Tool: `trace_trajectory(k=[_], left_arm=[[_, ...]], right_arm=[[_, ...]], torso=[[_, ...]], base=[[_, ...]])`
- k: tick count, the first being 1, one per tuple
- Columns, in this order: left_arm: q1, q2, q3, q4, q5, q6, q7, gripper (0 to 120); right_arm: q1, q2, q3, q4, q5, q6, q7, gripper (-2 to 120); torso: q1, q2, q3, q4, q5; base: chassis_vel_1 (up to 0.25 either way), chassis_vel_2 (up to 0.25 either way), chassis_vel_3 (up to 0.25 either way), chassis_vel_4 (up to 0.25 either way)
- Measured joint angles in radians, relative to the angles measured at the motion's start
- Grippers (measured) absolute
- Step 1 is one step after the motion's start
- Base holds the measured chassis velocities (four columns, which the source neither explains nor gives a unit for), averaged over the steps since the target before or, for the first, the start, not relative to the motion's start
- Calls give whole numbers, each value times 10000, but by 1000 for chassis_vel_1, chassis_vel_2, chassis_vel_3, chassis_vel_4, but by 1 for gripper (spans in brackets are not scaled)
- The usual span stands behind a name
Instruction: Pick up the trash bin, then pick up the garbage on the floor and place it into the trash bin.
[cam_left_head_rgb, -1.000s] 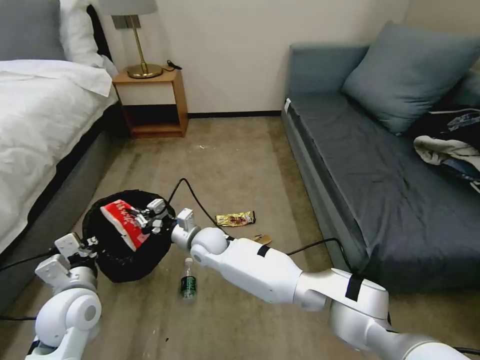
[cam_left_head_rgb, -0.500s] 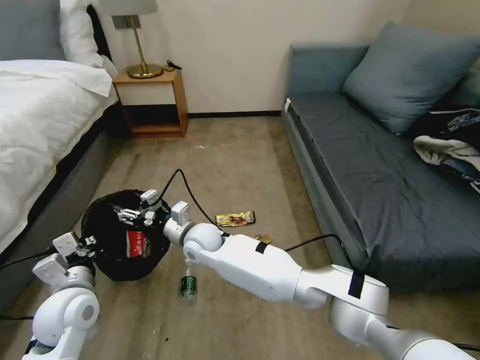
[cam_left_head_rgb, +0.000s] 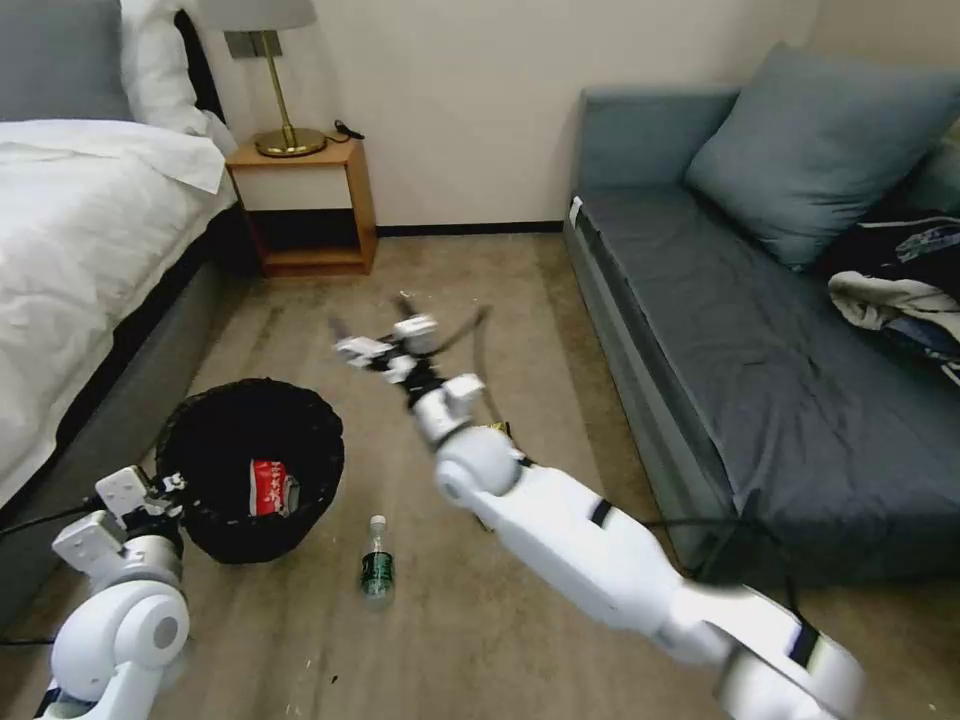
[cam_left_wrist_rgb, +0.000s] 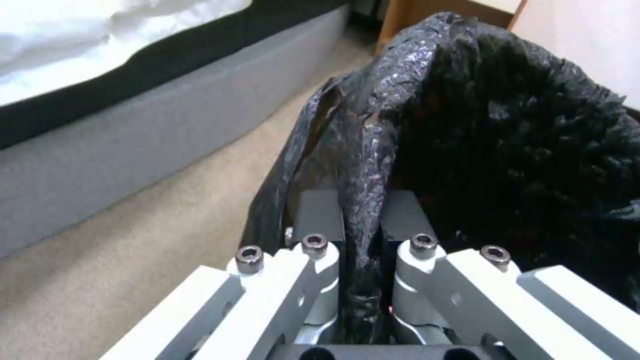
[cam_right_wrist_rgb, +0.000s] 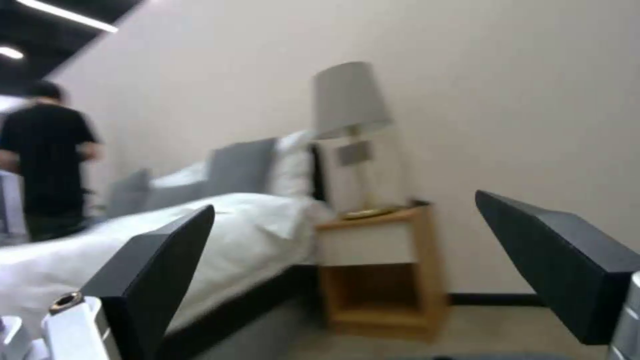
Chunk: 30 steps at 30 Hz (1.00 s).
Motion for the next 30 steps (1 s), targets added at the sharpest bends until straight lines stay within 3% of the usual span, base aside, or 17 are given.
trace_trajectory(k=[6,11,22,30], left_arm=[[284,159,-155,-241,-77,-16,-18,7],[425,83,-170,-421,-76,-35,-18,7],[775,-40,-215,-848,-31,-121,48,7],[886,-180,-196,-956,61,-162,85,7]], right_arm=[[-2307,-864,1048,1543,-1464,6,124,100],[-3923,-1142,1903,2581,-2341,137,118,100],[-6315,-931,3571,3861,-3841,618,-76,100],[-7986,-577,4430,4753,-4971,569,534,100]], torso=[[-1,0,0,2,1],[0,0,0,3,0],[0,0,0,3,1],[0,0,0,3,-2]], base=[[0,0,0,0],[0,0,0,0],[0,0,0,0],[0,0,0,0]])
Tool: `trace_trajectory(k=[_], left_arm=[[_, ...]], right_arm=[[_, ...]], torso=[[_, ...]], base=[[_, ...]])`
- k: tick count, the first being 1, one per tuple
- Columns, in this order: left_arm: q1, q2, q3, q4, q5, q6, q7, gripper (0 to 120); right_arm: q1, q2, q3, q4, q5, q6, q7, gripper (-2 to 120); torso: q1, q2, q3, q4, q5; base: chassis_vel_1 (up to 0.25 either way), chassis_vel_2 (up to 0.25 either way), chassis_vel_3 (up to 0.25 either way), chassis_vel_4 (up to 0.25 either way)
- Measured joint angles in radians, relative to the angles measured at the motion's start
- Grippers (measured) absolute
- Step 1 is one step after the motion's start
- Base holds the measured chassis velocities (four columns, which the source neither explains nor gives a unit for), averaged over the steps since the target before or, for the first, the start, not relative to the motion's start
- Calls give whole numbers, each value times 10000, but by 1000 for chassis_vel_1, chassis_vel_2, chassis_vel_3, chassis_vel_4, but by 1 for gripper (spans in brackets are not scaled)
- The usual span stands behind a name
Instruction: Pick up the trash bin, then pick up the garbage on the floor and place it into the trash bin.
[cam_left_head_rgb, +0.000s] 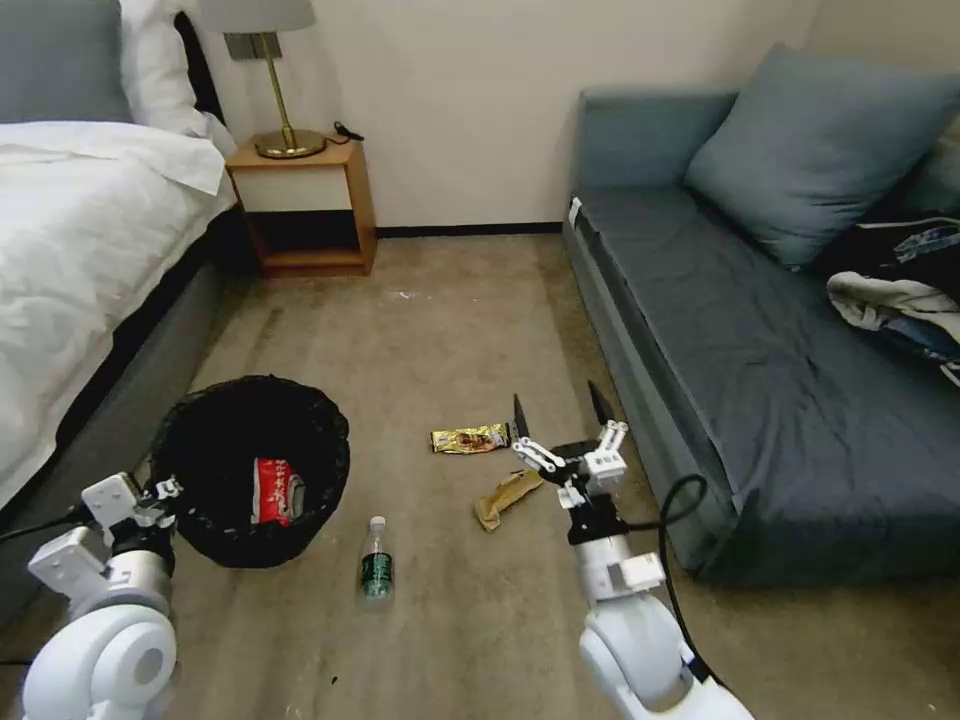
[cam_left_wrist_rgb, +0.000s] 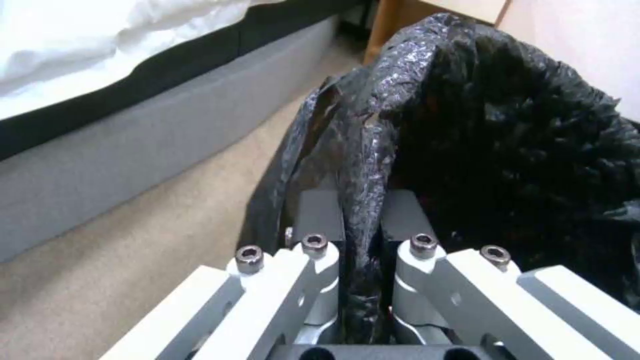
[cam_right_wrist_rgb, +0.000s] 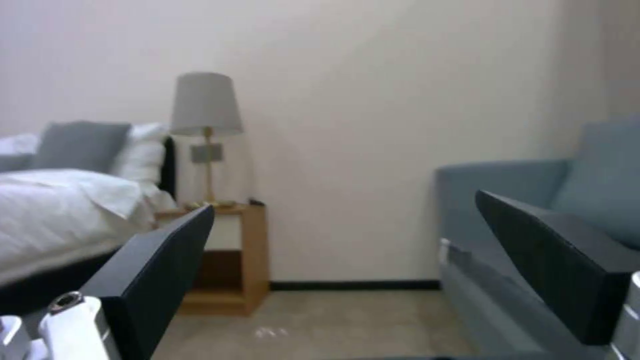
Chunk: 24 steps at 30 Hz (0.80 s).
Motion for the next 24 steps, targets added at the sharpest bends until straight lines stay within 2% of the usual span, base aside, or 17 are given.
trace_trajectory(k=[11,17,24], left_arm=[[82,-71,16,-168,33,-5,11,7],[177,-182,14,-260,56,-33,31,7],[262,-284,27,-269,186,-112,123,7]], right_arm=[[-1614,-359,680,371,-252,508,260,100],[-2380,-228,660,565,-591,894,201,100],[-2667,-50,603,480,-781,1081,207,100]], torso=[[0,-1,0,0,1],[0,-1,0,0,0],[0,0,1,1,0]], base=[[0,0,0,0],[0,0,0,0],[0,0,0,0]])
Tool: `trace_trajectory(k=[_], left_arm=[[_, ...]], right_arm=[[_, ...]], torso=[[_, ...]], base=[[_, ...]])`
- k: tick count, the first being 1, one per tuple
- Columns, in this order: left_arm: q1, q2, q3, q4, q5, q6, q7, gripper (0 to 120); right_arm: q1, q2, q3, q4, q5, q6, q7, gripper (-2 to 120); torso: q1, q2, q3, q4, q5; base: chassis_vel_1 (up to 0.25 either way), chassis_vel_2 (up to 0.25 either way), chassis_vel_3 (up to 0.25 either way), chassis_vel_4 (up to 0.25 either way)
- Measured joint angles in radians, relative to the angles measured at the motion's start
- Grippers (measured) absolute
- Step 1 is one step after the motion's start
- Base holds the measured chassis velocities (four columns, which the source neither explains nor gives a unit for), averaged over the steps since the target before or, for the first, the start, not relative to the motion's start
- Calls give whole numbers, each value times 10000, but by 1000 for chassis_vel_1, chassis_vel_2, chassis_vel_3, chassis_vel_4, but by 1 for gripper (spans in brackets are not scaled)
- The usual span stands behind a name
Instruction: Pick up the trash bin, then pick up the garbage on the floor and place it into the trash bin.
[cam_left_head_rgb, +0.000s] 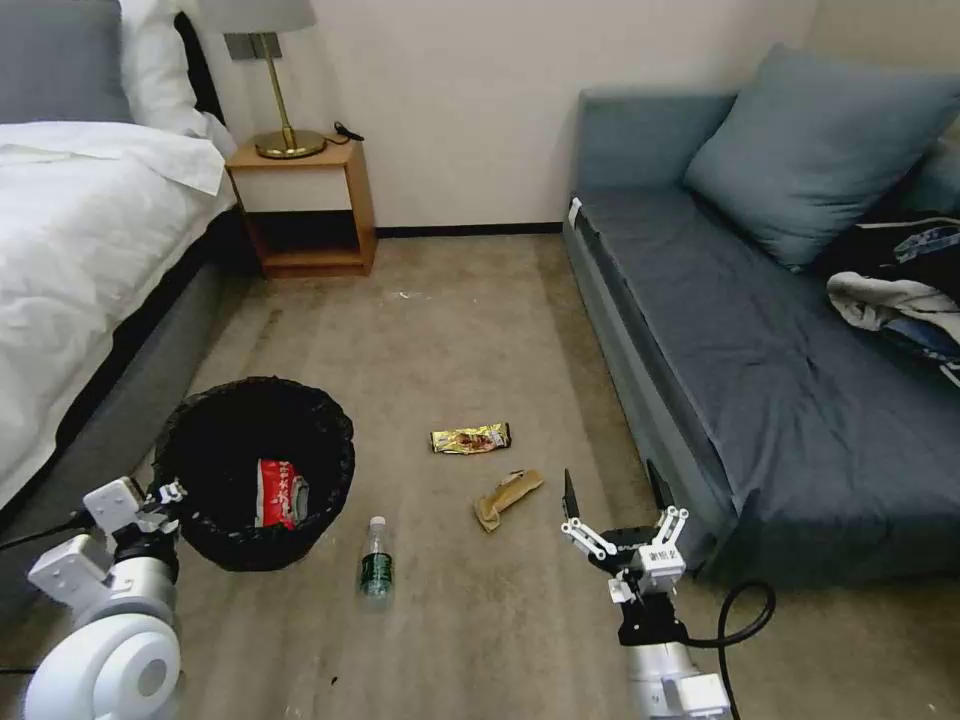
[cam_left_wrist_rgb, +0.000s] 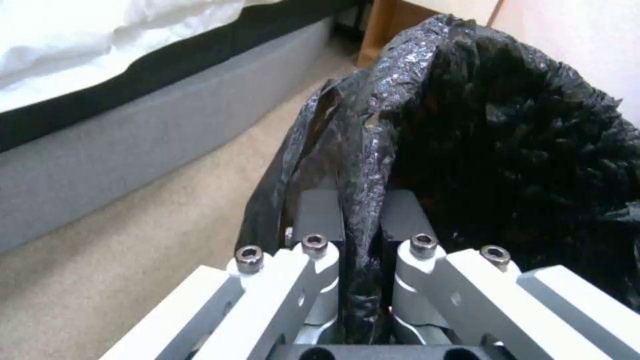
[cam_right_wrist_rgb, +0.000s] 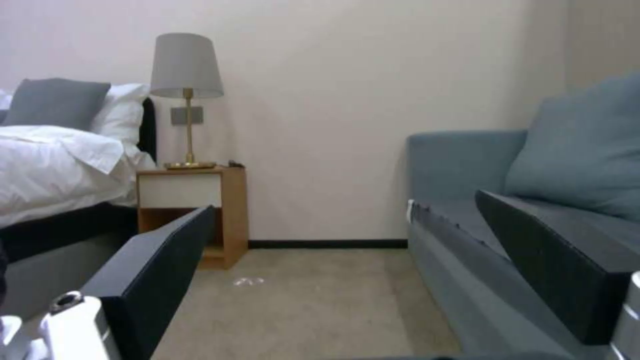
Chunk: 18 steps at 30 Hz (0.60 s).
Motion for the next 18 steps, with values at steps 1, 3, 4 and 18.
trace_trajectory(k=[1,3,4,18], left_arm=[[14,-10,7,0,40,-32,23,7],[46,-10,8,0,57,-53,41,7],[46,-10,8,0,57,-53,41,7],[73,159,-52,-62,-19,-57,50,7]], right_arm=[[-93,32,-18,-26,-35,-6,2,100],[-181,63,-32,-106,-121,9,1,100],[-181,63,-32,-106,-121,9,1,100],[-218,235,-135,-299,-240,80,-87,100]], torso=[[0,0,0,0,0],[0,0,0,0,0],[0,0,0,0,0],[0,0,0,-1,-1]], base=[[0,0,0,0],[0,0,0,0],[0,0,0,0],[0,0,0,0]])
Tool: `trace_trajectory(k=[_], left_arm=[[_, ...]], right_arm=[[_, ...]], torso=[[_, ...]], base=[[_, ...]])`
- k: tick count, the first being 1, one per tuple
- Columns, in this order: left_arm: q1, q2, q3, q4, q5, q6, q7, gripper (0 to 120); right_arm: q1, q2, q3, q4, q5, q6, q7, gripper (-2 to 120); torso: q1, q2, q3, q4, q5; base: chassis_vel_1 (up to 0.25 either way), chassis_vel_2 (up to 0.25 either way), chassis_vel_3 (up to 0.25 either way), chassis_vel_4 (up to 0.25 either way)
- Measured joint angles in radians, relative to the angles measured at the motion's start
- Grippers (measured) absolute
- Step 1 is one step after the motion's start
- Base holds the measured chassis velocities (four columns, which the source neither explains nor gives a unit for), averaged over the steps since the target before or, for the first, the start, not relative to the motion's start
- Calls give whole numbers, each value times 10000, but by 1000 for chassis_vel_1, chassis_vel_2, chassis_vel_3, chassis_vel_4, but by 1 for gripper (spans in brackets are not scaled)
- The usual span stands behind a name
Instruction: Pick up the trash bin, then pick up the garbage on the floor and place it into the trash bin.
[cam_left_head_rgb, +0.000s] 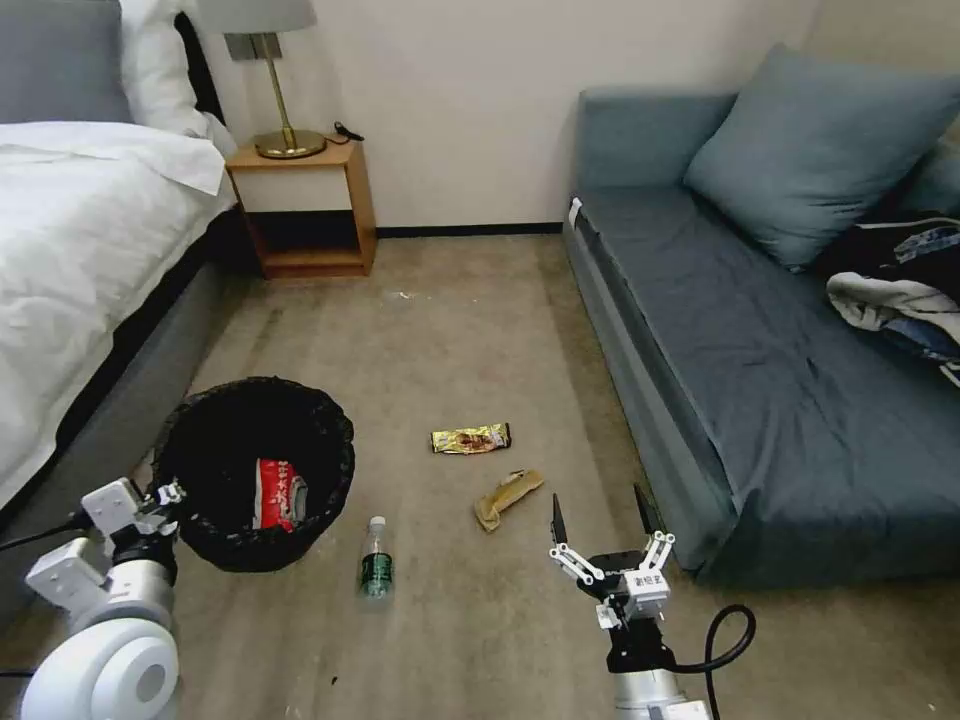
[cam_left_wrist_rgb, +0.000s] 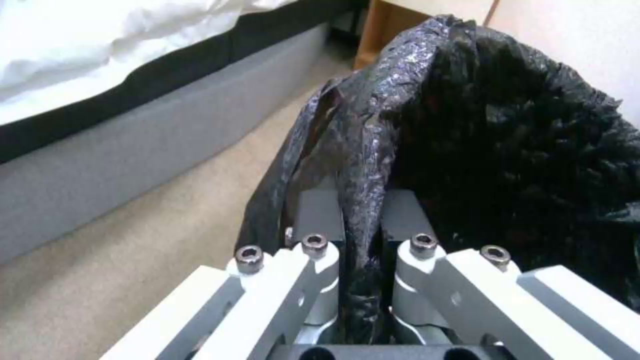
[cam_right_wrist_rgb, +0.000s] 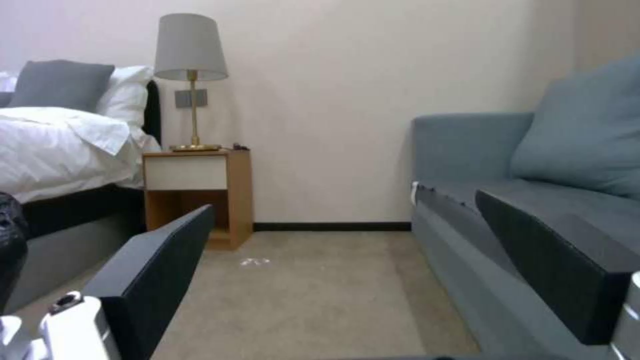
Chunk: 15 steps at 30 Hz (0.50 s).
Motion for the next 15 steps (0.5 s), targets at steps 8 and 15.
trace_trajectory(k=[8,15], left_arm=[[72,52,-2,-6,4,-25,0,7],[70,45,-18,-6,8,-61,0,7]], right_arm=[[22,54,-53,-149,-53,176,-181,100],[98,60,-146,-245,-40,175,-181,100]], torso=[[0,0,0,2,-10],[0,0,0,1,-20]], base=[[0,0,0,0],[0,0,0,0]])
